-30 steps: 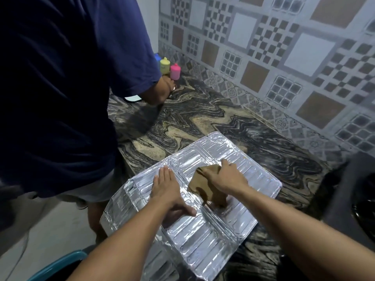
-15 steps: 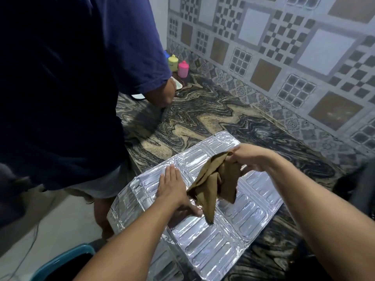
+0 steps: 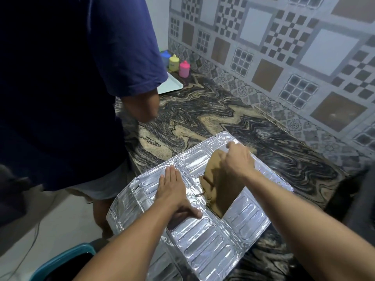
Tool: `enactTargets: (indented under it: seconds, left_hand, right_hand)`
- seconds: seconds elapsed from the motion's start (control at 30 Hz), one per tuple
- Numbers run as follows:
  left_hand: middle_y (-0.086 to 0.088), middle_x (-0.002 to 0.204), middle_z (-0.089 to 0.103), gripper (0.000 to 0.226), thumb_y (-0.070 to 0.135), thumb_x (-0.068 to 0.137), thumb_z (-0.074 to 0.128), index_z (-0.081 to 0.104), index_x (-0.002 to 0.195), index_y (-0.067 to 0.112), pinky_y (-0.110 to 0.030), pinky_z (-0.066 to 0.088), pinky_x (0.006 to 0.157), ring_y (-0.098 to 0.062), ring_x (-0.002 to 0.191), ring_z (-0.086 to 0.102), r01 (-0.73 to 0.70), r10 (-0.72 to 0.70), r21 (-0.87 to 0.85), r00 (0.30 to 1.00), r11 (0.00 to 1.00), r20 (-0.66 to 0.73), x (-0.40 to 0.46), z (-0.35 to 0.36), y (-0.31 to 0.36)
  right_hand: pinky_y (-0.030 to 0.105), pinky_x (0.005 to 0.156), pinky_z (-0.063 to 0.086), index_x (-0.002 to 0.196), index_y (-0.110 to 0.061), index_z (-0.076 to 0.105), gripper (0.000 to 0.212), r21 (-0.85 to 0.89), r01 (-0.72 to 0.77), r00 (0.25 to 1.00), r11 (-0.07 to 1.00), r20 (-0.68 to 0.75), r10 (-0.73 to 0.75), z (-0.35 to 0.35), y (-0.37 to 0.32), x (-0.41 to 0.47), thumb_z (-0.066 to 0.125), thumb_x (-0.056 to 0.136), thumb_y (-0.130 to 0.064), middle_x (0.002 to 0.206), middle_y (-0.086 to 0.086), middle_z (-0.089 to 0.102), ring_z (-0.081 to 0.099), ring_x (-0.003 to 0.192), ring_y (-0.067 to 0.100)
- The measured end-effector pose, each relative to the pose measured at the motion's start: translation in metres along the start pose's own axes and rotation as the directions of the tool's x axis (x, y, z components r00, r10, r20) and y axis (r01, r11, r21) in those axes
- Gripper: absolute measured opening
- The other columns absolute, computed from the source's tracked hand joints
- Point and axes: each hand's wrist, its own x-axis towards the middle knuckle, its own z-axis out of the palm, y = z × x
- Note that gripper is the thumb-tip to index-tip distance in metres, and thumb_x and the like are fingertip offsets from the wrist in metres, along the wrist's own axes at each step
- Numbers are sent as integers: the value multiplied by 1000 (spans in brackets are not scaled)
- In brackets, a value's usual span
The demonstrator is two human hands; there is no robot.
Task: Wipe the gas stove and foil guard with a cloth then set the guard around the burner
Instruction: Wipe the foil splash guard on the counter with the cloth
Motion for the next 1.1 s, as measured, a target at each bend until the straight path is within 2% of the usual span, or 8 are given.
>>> enactTargets:
  seconds: [0.13, 0.23, 0.37, 0.57, 0.67, 0.73, 0.93, 1.1]
  left_hand:
    - [-20, 153, -32, 164, 82, 41, 72, -23, 147, -1, -46, -10, 119, -34, 142, -29, 2, -2, -4, 1000, 1000, -1, 0, 1, 0]
    - [-20, 152, -32, 164, 83, 41, 71, -22, 147, -1, -46, -9, 120, -34, 142, -29, 0, 0, 2, 1000, 1000, -7, 0, 1, 0]
    - [-20, 152, -33, 165, 82, 40, 71, -22, 147, -1, -45, -11, 119, -34, 142, -29, -3, 3, -3, 1000, 1000, -9, -1, 2, -1]
    - [-21, 152, -32, 164, 83, 41, 71, -23, 147, 0, -44, -13, 117, -35, 141, -28, -1, 1, -9, 1000, 1000, -3, 0, 1, 0]
    - [-20, 152, -33, 164, 81, 41, 72, -23, 147, 0, -44, -14, 117, -35, 141, -29, 3, -3, -25, 1000, 1000, -1, -2, 1, 0]
    - [-21, 153, -31, 164, 82, 41, 71, -22, 147, -1, -46, -12, 119, -35, 142, -28, -1, 1, -8, 1000, 1000, -5, -2, 0, 0]
    - [-20, 153, -31, 164, 83, 41, 71, -22, 147, -1, -46, -9, 120, -35, 142, -28, -2, 2, 7, 1000, 1000, -3, -3, -2, 1]
    - [-20, 153, -32, 164, 83, 41, 70, -23, 147, 0, -46, -9, 120, -34, 142, -29, 6, -6, 2, 1000, 1000, 3, -2, -1, 1]
  right_hand:
    - [53, 113, 23, 146, -10, 33, 90, -152, 75, 933, 986, 358, -15, 40, 12, -24, 36, 83, -75, 156, 15, 23, 20, 142, 35]
    - [50, 107, 33, 128, -13, 57, 72, -66, 27, 985, 997, 172, -15, 49, 15, -34, 35, 87, -69, 149, 14, 38, 32, 137, 33]
    - [36, 75, 49, 83, -12, 66, 23, -99, 37, 998, 994, 59, -31, 43, 15, -43, 52, 85, -31, 88, 10, 64, 61, 90, 33]
    - [28, 68, 42, 82, -16, 61, 16, 119, 158, 923, 980, 336, -189, -36, 12, -18, 51, 94, -14, 85, 7, 63, 58, 85, 24]
    - [26, 67, 42, 95, -18, 67, 14, 155, 187, 828, 970, 506, -241, -62, 10, -10, 56, 96, -25, 86, 1, 64, 56, 81, 15]
    - [28, 76, 44, 110, -18, 65, 23, 124, 161, 869, 979, 453, -200, -51, 12, -4, 55, 96, -33, 104, 6, 67, 60, 96, 21]
    - [47, 116, 25, 152, -29, 15, 67, -100, 229, 921, 968, 345, -182, 18, 37, -24, 27, 94, -60, 158, 14, 19, 23, 143, 34]
    - [49, 119, -3, 145, -51, -15, 63, -67, 383, 886, 921, 309, -346, 53, 50, -57, 4, 89, -69, 157, -4, -24, -14, 147, 26]
